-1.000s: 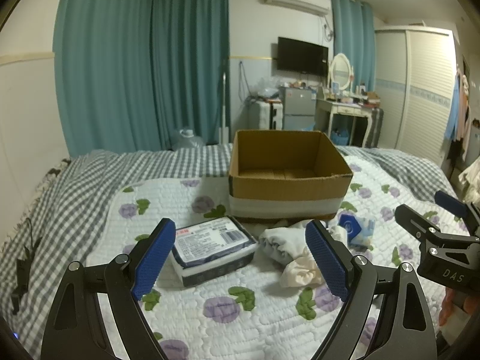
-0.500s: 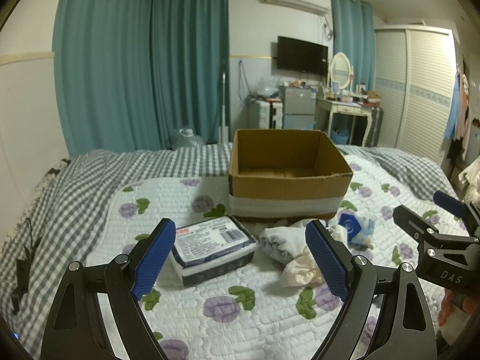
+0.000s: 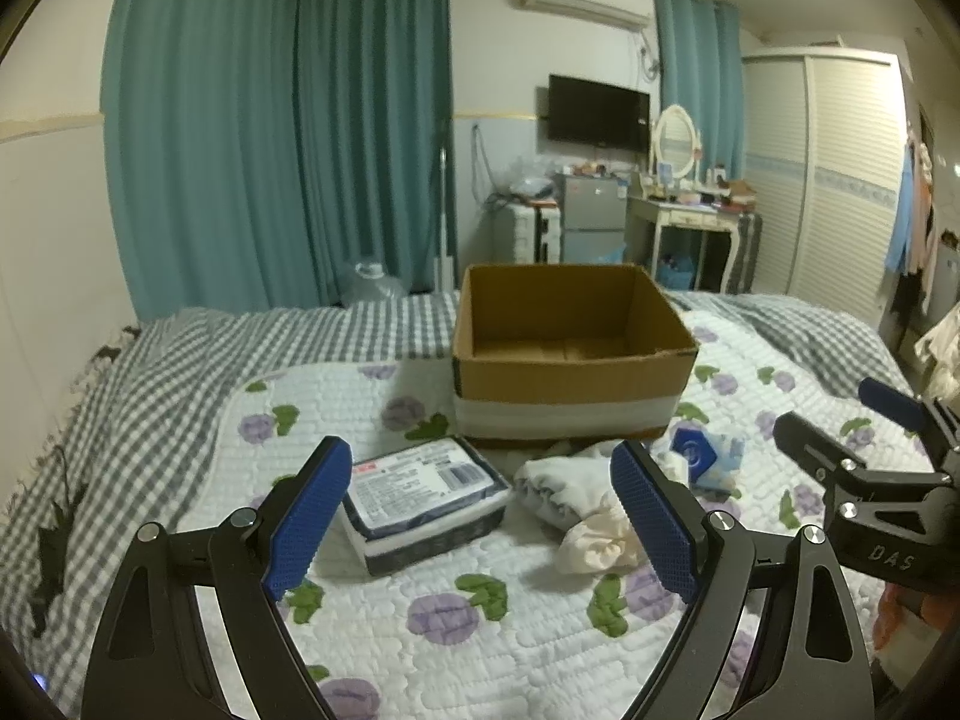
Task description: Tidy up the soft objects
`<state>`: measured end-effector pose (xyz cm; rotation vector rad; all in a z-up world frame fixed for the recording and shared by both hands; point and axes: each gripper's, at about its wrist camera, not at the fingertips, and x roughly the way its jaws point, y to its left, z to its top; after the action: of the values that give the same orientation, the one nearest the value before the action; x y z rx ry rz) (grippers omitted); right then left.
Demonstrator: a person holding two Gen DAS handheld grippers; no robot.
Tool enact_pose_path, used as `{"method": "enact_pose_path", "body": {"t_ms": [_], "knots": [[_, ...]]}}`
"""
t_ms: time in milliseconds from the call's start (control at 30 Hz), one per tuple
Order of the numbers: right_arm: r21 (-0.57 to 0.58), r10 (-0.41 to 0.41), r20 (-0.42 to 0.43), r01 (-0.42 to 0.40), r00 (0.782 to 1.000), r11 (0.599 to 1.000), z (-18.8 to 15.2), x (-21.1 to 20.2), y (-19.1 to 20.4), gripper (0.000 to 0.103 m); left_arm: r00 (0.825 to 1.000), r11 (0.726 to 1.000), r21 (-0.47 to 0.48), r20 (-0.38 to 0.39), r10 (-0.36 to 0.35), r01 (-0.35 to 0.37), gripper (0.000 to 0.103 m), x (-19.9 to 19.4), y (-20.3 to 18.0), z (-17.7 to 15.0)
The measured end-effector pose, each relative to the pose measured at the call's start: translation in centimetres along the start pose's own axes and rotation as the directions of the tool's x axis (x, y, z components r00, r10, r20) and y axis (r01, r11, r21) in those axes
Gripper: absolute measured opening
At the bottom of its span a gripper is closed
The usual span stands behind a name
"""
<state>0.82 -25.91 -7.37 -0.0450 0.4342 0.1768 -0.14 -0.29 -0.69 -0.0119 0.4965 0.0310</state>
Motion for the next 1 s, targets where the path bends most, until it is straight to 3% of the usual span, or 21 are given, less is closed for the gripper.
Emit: {"method": "enact_pose_path", "body": {"t_ms": [267, 433, 533, 700, 833, 1000], "knots": [[-0.020, 0.015, -0.015, -0.016, 1.000, 1.000, 2.3, -3.9, 0.2, 0.103, 0.999, 1.000, -0.013, 0.034, 0.004, -0.004, 0.090, -4.1, 0.0, 2.1], [-0.039, 0.007, -0.114, -0.011, 0.994, 0.999, 0.0, -2.4, -0.6, 0.103, 1.000, 1.000, -0.017, -0.027, 0.003, -0.003, 0.090, -4.5, -0.4, 0.9], [-0.037, -0.012, -0.226, 0.004, 0.974, 0.999, -2.9, 0.6, -1.2, 0.103, 0.996, 0.999, -0.036, -0.092, -0.009, 0.006, 0.090, -3.3, -0.6, -1.2], [0.014, 0.052, -0.381, -0.050, 0.923, 0.999, -7.7, 4.9, -1.5, 0.103, 0.981, 1.000, -0.023, -0.194, -0.010, 0.006, 0.090, -0.8, -2.1, -4.7], [0.028, 0.078, -0.431, -0.073, 0.899, 0.997, -9.1, 6.9, -1.0, 0.103, 0.964, 1.000, -0.002, -0.266, -0.002, 0.001, 0.090, 1.3, -3.1, -6.8], [0.076, 0.083, -0.449, -0.055, 0.890, 0.996, -9.5, 8.5, -1.5, 0.103, 0.958, 1.000, 0.001, -0.287, 0.006, -0.006, 0.090, 2.5, -3.2, -7.4]]}}
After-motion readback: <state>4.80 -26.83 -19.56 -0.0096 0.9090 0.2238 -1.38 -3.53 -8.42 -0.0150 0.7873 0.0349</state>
